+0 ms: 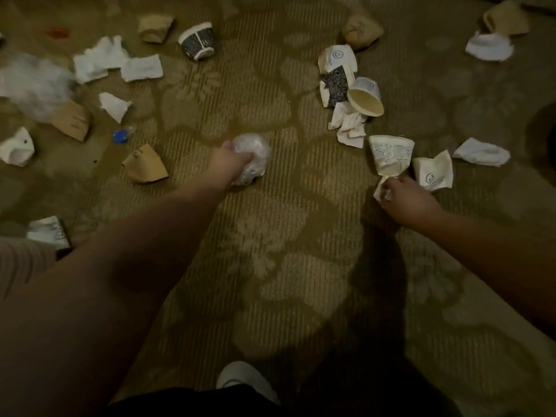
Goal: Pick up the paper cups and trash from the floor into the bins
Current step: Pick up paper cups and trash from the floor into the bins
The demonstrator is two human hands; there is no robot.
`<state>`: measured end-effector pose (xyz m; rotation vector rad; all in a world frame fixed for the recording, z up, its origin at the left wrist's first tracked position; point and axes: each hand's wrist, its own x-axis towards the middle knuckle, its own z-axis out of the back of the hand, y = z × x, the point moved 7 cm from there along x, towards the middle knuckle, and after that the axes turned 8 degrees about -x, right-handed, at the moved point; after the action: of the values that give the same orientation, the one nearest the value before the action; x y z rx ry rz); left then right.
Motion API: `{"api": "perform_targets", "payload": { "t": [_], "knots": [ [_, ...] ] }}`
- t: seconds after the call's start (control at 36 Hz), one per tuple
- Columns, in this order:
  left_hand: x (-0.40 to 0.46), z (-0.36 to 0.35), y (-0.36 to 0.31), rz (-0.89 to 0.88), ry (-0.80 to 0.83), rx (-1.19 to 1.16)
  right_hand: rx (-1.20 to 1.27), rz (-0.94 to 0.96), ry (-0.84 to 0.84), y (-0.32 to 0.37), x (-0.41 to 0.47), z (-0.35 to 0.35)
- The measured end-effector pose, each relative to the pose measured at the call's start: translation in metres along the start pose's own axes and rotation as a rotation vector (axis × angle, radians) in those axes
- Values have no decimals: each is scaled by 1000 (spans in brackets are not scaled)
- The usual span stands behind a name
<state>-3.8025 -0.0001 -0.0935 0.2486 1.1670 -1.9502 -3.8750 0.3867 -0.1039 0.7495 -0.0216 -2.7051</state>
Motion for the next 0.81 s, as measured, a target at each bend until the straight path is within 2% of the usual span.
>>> {"api": "perform_targets", "payload": {
  "t": [0.08, 0.17, 0.25, 0.33, 0.42, 0.5, 0.58, 0.72, 0.81],
  "knots": [
    [8, -12, 8, 13, 28, -58, 98, -62, 19, -7, 3, 0],
    [2, -10, 12, 39, -31, -99, 163, -103, -4, -17, 3, 2],
    [13, -8, 19, 81, -32, -187, 118, -132, 4, -20, 4, 2],
    [65, -15, 59, 117, 8, -192, 109, -179, 30, -22, 6, 0],
    [96, -23, 85, 156, 51, -178, -4, -218, 35, -22, 9, 3],
    [101, -26, 82, 141, 39, -159, -126, -252, 69, -22, 10, 6],
    [74, -27, 46, 64, 90, -129, -177, -171, 73, -14, 9, 9],
    [31, -33, -10, -75, 221, -22, -145, -84, 310, -1, -10, 24],
    [6, -41, -54, -150, 330, 20, -98, -81, 342, -1, -27, 55]
  ]
}}
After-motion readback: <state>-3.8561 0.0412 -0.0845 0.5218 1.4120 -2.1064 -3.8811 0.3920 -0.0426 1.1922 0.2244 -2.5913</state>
